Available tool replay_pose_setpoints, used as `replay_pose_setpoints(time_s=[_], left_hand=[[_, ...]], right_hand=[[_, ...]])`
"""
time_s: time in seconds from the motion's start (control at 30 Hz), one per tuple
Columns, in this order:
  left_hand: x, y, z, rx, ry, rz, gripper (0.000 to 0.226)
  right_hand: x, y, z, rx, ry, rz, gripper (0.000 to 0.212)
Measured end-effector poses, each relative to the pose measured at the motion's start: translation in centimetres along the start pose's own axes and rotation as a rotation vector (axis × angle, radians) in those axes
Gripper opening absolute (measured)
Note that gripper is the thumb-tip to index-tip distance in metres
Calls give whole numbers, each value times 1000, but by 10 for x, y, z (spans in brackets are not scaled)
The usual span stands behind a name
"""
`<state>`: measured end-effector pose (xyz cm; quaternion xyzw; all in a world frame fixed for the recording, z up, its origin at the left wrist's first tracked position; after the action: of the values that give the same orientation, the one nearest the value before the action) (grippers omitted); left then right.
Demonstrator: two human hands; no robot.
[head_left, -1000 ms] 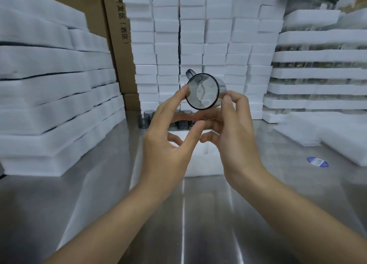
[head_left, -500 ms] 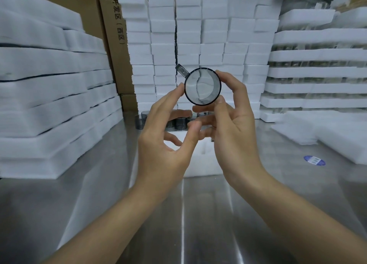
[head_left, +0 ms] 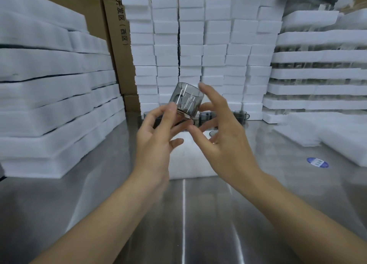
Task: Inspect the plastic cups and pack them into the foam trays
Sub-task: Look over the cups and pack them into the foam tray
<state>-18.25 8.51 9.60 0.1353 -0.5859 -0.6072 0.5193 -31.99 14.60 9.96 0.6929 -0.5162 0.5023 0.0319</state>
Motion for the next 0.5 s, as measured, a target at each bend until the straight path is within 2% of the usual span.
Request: replay_pose_setpoints(time_s=[0.07,0.17,0.27,0.37,0.5], left_hand=[[0,-4,3,-60,-75,-112,56],[-1,-12,10,-192,-201,-248,43],[-2,-20,10,-256,-225,-344,42],[-2,-23,7,-200,-182,-330,45],[-2,-17,6,-161,-194,-275,37]], right_hand=[[1,5,-2,22,33,46,75],[1,9,-3,15,76,37,66],[2,8,-7,-82,115,-10,63],[2,8,-9,-202,124,-15,63],[1,5,-8,-231,119,-61,63]])
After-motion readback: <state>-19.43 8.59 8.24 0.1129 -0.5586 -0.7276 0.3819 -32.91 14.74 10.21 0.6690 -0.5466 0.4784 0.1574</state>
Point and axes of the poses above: each hand's wrist, its own x-axis towards the middle knuckle, its own z-axis out of the palm, y = z × x, the point moved 3 cm from there along x, towards the middle knuckle, and after that the axes turned 12 degrees about -y, right-handed, at the moved point
